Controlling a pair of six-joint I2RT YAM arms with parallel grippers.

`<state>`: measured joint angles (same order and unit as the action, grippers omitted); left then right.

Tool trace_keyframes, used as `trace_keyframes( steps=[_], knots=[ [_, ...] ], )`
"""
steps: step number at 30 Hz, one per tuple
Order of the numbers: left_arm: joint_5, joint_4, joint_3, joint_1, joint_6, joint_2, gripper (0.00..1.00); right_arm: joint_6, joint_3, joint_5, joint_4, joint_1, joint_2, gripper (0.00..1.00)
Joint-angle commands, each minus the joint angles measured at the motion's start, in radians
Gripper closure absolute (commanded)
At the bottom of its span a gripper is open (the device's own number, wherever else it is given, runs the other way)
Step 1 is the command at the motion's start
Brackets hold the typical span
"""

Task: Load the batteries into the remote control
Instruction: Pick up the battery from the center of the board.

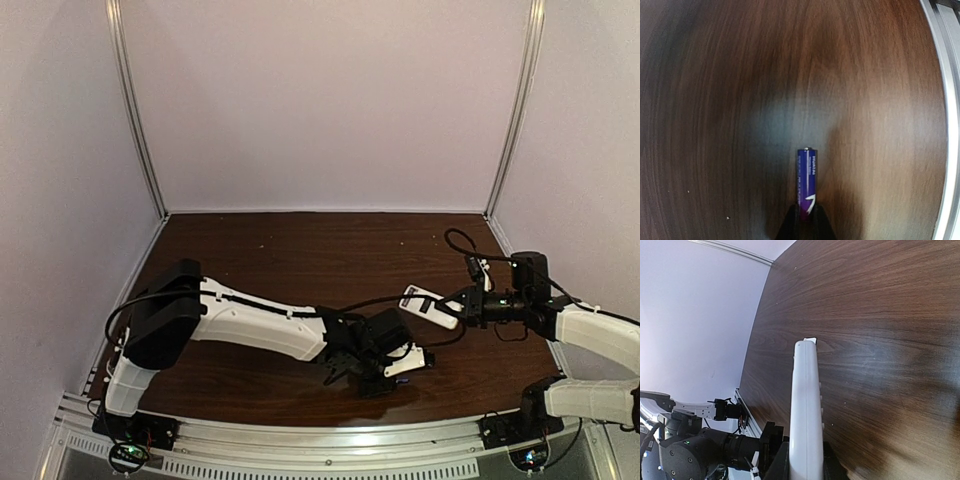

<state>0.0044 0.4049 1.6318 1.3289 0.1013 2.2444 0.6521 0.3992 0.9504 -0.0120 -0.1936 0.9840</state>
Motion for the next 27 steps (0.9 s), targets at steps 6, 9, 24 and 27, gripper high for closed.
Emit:
trace_keyframes(
  steps=[6, 9, 24, 27],
  knots=[
    [-0.004, -0.194, -0.302, -0.001, -0.039, -0.188, 1.00, -0.055, 0.020, 0.017, -0.014, 0.007, 0.010, 1.00],
    [-0.004, -0.181, -0.379, -0.025, -0.089, -0.245, 1.00, -0.046, 0.011, 0.035, 0.008, 0.002, 0.012, 1.00],
    [-0.034, -0.411, -0.890, -0.234, -0.547, -0.759, 1.00, -0.032, 0.025, 0.086, 0.183, -0.185, -0.028, 1.00],
    [-0.078, -0.442, -0.943, -0.274, -0.643, -0.809, 1.00, -0.043, 0.035, 0.094, 0.205, -0.217, -0.031, 1.00]
  ],
)
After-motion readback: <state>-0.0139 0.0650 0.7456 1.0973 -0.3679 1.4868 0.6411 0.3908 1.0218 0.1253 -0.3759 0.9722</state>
